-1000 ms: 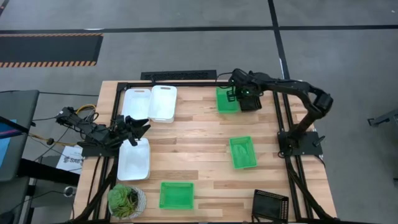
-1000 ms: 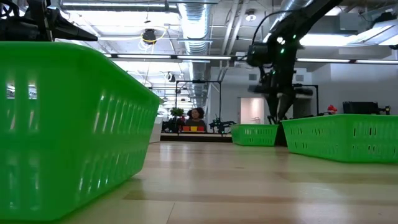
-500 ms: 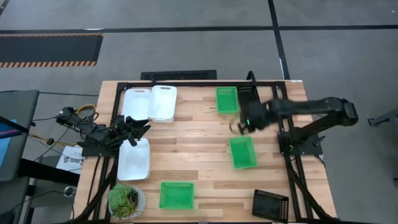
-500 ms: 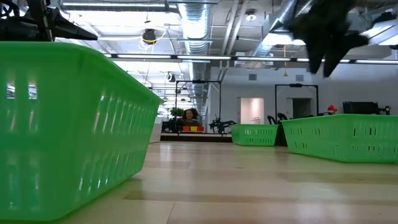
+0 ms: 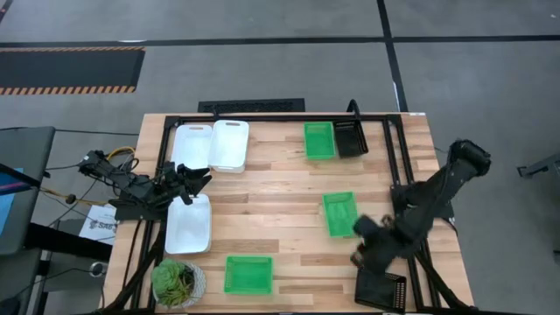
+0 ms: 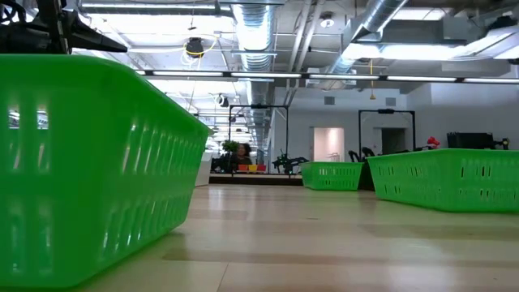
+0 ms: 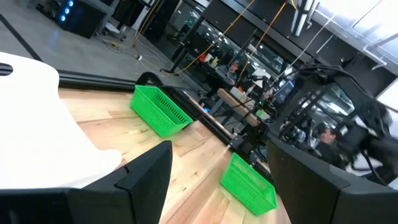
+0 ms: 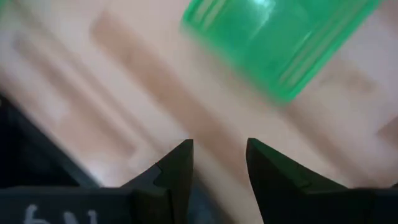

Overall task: Stack baskets by color
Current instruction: Stack the bottom black bin into the top black bin

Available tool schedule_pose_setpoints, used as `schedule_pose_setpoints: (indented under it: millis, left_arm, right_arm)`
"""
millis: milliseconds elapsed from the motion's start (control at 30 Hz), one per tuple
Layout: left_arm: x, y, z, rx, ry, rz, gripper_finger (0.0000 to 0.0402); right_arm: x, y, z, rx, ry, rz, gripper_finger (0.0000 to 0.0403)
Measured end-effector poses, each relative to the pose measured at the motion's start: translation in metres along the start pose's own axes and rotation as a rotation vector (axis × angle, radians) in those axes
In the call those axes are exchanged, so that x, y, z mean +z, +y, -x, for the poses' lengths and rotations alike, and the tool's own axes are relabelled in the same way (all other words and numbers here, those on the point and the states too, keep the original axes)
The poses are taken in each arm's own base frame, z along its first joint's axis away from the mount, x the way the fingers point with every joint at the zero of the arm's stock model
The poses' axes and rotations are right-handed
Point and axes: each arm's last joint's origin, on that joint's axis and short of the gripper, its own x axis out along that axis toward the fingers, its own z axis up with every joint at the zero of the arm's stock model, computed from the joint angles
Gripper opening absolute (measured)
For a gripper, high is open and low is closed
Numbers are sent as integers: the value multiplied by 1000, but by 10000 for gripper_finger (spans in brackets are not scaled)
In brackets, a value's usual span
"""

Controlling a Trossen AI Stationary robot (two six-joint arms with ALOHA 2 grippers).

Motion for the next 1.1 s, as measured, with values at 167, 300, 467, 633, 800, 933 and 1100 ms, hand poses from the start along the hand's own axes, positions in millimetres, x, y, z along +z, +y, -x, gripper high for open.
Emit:
schedule_pose_setpoints:
  millis: [167,300,467,633,800,933,1100]
  left_arm:
    - [0,0,0,0,0,3,249]
    - [0,0,0,0,0,2,249]
    - [0,0,0,1,2,0,249]
    - [0,0,0,1,2,-1,249]
    - [0,0,0,2,1,-1,249]
    - [0,1,0,12,-6,0,249]
    - [0,1,0,26,-16,-1,249]
  right_arm:
    - [-39,10,-16,-26,23,98,171]
    - [-65,11,-26,-62,30,127,170]
    - [-90,12,-37,-66,42,193,169]
    - [-106,11,-47,-99,41,270,168]
    - [-113,9,-55,-141,34,310,162]
    - [-115,9,-58,-154,34,337,155]
    - [-114,7,-58,-171,31,362,147]
